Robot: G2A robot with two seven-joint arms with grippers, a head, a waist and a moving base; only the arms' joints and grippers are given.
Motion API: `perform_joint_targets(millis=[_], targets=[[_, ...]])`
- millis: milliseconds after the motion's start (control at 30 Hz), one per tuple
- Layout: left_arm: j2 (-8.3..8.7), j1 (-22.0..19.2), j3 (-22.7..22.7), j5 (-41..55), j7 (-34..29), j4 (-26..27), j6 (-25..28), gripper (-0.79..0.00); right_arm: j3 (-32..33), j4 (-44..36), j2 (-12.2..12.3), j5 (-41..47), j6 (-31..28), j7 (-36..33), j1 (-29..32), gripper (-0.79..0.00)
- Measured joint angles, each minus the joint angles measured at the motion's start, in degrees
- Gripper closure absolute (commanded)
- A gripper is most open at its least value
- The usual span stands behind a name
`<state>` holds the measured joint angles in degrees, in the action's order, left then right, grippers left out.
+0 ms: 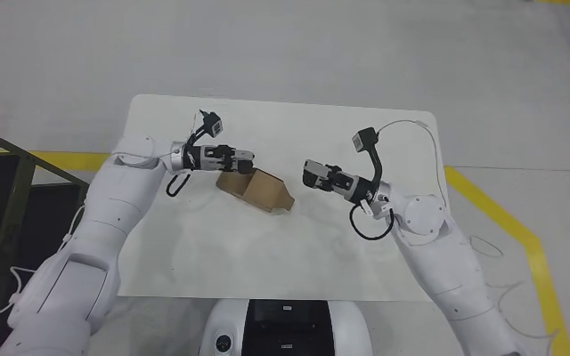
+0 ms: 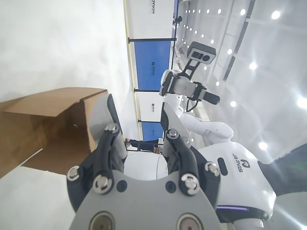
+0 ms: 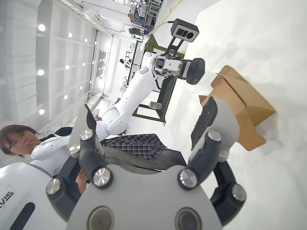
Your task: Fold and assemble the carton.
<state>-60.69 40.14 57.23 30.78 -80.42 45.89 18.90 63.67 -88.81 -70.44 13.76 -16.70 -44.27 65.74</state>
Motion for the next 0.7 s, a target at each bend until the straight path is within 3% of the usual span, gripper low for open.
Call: perform_joint_targets(millis=[367, 700], targets=[[-1.69, -2.5, -3.9, -5.1, 0.8, -6.2, 0.6, -0.249, 0.6, -0.9, 0.3, -0.5, -0.1, 0.4, 1.4, -0.776], [-1.57, -1.9, -3.4, -6.1, 0.2, -5.6, 3.5, -0.259, -0.4, -2.6, 0.3, -1.4, 0.4, 0.6, 2.3, -0.776]])
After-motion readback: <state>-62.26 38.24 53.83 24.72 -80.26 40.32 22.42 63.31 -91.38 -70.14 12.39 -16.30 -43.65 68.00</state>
